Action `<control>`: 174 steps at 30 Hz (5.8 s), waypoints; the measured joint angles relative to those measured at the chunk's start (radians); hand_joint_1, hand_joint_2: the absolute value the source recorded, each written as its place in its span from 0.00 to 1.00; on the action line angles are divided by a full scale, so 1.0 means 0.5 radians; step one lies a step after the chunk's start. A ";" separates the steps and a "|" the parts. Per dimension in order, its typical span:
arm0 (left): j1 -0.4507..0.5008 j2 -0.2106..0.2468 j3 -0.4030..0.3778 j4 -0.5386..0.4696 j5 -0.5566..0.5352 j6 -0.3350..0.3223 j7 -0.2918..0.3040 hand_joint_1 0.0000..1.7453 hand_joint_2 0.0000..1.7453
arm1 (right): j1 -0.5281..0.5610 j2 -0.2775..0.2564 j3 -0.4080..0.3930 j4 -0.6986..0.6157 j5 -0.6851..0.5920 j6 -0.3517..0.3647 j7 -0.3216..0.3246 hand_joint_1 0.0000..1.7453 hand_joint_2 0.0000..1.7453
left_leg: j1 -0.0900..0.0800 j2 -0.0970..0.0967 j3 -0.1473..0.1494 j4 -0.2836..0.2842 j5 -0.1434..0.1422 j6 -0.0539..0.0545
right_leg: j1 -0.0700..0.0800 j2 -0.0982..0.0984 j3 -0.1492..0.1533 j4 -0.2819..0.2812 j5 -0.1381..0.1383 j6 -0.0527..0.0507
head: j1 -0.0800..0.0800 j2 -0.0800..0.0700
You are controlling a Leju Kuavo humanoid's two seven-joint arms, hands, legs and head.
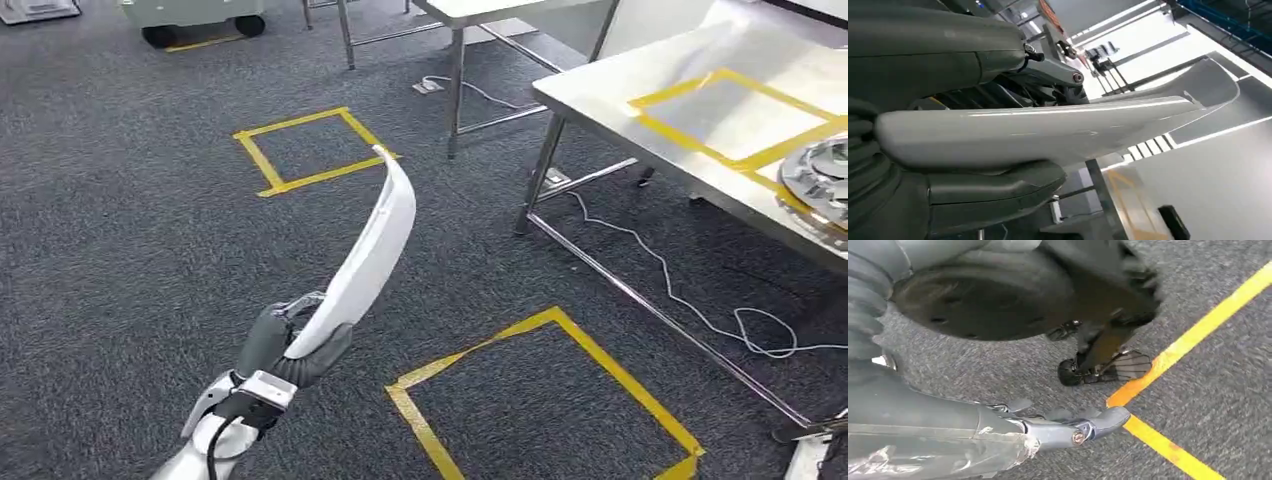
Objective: Take the parts from the cabinet and place them on the table.
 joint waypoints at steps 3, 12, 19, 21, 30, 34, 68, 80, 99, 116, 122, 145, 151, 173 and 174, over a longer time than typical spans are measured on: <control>-0.003 -0.005 -0.001 0.000 0.000 0.000 0.000 1.00 1.00 | 0.004 0.000 -0.005 -0.002 0.000 0.000 0.000 0.00 1.00 | 0.007 0.049 0.008 -0.011 0.004 -0.020 | 0.014 0.061 -0.023 0.008 0.003 -0.027 | -0.002 0.000; -0.005 -0.001 -0.001 0.007 0.001 0.000 -0.002 1.00 1.00 | 0.003 0.004 -0.012 -0.012 0.011 0.001 -0.001 0.00 1.00 | 0.023 -0.153 -0.253 0.424 -0.084 -0.051 | -0.016 0.295 -0.004 -0.012 0.018 -0.070 | -0.032 0.000; -0.006 -0.002 0.002 0.008 0.002 0.002 -0.002 1.00 1.00 | 0.017 0.004 -0.014 -0.012 0.037 0.002 -0.007 0.00 1.00 | 0.051 -0.259 -0.065 0.000 0.052 -0.010 | -0.028 0.439 -0.055 -0.017 0.019 0.011 | -0.042 0.000; -0.004 -0.005 0.002 0.007 0.002 0.003 -0.004 1.00 1.00 | 0.011 0.005 -0.014 -0.011 0.041 0.002 -0.007 0.00 1.00 | 0.047 -0.214 -0.051 -0.004 0.044 0.018 | -0.012 0.220 -0.102 0.102 -0.055 0.019 | -0.017 0.000; 0.006 -0.001 0.003 0.008 -0.001 0.007 -0.004 1.00 1.00 | 0.006 0.005 -0.018 -0.011 0.075 0.003 -0.017 0.00 1.00 | 0.023 -0.078 0.054 -0.002 -0.055 -0.008 | -0.007 0.104 -0.054 0.033 0.016 0.025 | -0.008 -0.001; 0.004 -0.001 0.002 0.007 -0.002 0.008 -0.005 1.00 1.00 | 0.009 0.005 -0.019 -0.011 0.092 0.017 -0.026 0.00 1.00 | 0.036 -0.072 0.084 -0.029 -0.087 -0.058 | 0.015 0.121 -0.040 0.021 -0.026 -0.039 | -0.014 0.000; 0.014 0.013 0.007 -0.006 0.011 0.020 -0.002 1.00 1.00 | 0.004 0.021 -0.036 -0.019 0.193 0.023 -0.053 0.00 1.00 | 0.058 -0.182 0.122 0.502 -0.155 -0.071 | 0.014 0.142 -0.116 0.031 0.048 -0.082 | -0.062 0.000; 0.031 0.024 0.018 -0.001 0.018 0.027 0.011 1.00 1.00 | 0.008 0.043 -0.072 -0.021 0.207 0.052 -0.046 0.00 1.00 | 0.010 -0.189 -0.322 -0.028 0.261 -0.003 | -0.015 0.240 0.466 -0.108 -0.293 -0.009 | -0.096 -0.001; -0.033 0.012 -0.035 0.044 -0.088 0.009 0.040 1.00 1.00 | -0.054 0.040 -0.119 -0.024 0.252 0.059 -0.051 0.00 1.00 | -0.034 -0.125 0.339 0.267 -0.399 0.003 | 0.055 0.201 -0.157 -0.025 0.235 -0.139 | -0.079 -0.001; -0.055 0.089 -0.051 0.124 -0.149 -0.004 0.025 1.00 1.00 | -0.011 0.035 -0.130 -0.020 0.307 0.064 -0.074 0.00 1.00 | -0.006 -0.130 0.169 -0.051 -0.096 0.064 | 0.023 0.157 -0.465 0.555 -0.048 0.008 | -0.043 0.000; -0.085 0.098 -0.050 0.167 -0.195 -0.012 0.082 1.00 1.00 | -0.014 0.034 -0.134 -0.018 0.326 0.063 -0.085 0.00 1.00 | -0.006 -0.101 0.189 -0.049 -0.140 0.020 | 0.009 0.121 -0.097 0.034 0.093 0.024 | -0.037 -0.001; -0.285 0.082 -0.038 0.347 -0.536 0.036 0.392 1.00 1.00 | -0.041 0.026 -0.159 -0.011 0.400 0.050 -0.085 0.00 1.00 | 0.042 -0.174 -0.042 0.017 0.015 -0.046 | -0.010 0.194 -0.028 -0.011 0.044 -0.039 | -0.056 0.000; -0.403 0.065 -0.016 0.478 -0.735 0.056 0.524 1.00 1.00 | -0.046 0.026 -0.166 -0.010 0.433 0.049 -0.085 0.00 1.00 | 0.037 -0.174 -0.043 0.017 0.012 -0.037 | -0.017 0.194 -0.023 -0.026 0.044 0.018 | -0.058 0.000; -0.688 -0.069 -0.050 0.926 -1.131 0.118 0.696 0.00 0.00 | -0.068 0.026 -0.170 0.031 0.491 0.040 -0.079 0.00 0.00 | 0.040 -0.174 -0.039 0.001 0.019 -0.038 | -0.015 0.195 -0.033 -0.021 0.044 0.017 | -0.059 0.000; -0.684 -0.071 -0.048 0.926 -1.110 0.127 0.681 0.00 0.00 | -0.068 0.026 -0.171 0.031 0.491 0.039 -0.079 0.00 0.00 | 0.040 -0.174 -0.039 0.001 0.020 -0.038 | -0.015 0.194 -0.032 -0.021 0.044 0.017 | -0.059 0.000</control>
